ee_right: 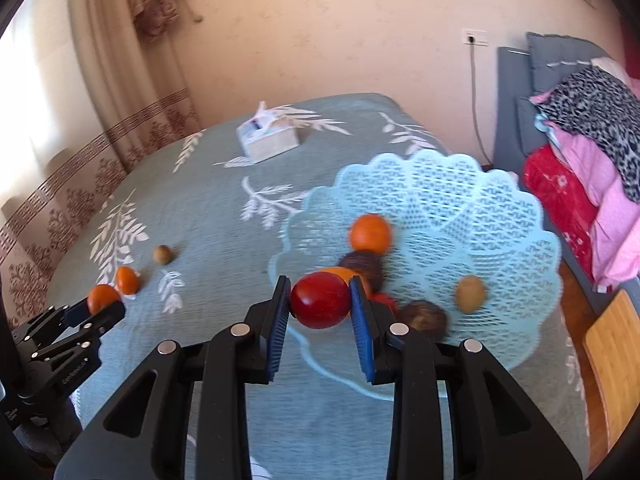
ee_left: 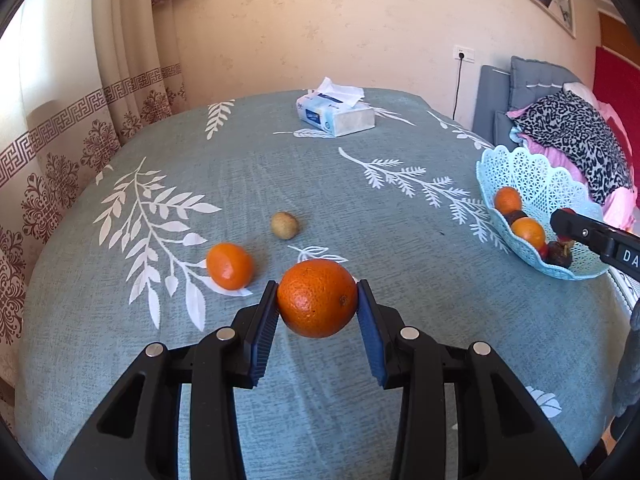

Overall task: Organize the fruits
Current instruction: 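Carry both fruits to the basket and release them from both tools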

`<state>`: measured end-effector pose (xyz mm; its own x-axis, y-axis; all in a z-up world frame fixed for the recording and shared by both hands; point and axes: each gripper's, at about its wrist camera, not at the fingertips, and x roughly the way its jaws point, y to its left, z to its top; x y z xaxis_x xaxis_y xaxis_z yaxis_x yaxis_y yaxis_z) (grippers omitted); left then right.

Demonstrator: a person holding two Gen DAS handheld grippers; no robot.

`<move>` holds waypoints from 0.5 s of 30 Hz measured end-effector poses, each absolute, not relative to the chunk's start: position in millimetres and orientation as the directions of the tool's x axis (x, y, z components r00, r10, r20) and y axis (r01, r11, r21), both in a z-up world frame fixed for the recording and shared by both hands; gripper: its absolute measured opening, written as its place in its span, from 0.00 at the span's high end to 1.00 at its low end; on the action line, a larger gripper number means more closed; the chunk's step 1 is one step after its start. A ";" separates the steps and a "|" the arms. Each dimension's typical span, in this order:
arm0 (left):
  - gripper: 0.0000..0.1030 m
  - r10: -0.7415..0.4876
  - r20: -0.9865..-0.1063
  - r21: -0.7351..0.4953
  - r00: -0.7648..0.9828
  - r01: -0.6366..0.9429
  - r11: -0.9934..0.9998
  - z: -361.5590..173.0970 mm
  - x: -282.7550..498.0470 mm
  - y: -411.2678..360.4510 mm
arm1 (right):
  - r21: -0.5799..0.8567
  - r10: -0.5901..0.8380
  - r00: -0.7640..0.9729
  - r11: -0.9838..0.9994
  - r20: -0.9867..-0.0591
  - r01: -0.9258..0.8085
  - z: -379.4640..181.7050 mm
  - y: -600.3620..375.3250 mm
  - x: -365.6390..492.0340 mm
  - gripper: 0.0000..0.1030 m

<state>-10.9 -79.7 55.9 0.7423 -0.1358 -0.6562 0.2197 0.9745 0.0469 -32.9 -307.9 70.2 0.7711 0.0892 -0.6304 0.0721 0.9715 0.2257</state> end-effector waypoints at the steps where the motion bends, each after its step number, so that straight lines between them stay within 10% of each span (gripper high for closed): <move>1: 0.62 -0.141 -0.658 0.046 0.739 0.227 0.973 56.0 -10.8 -82.8 | 0.228 0.077 0.772 0.969 -0.631 0.090 69.7 -314.7 -34.9 0.70; 15: 0.62 -0.198 -0.658 0.069 0.727 0.320 0.945 63.4 -12.3 -128.7 | 0.211 -0.043 0.773 0.951 -0.633 0.226 60.3 -363.9 -50.3 0.70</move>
<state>-12.3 -128.7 63.4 0.7268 -0.1978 -0.6578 0.3199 0.9449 0.0693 -50.3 -363.9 60.3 0.7730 -0.0428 -0.6330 0.2256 0.9510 0.2113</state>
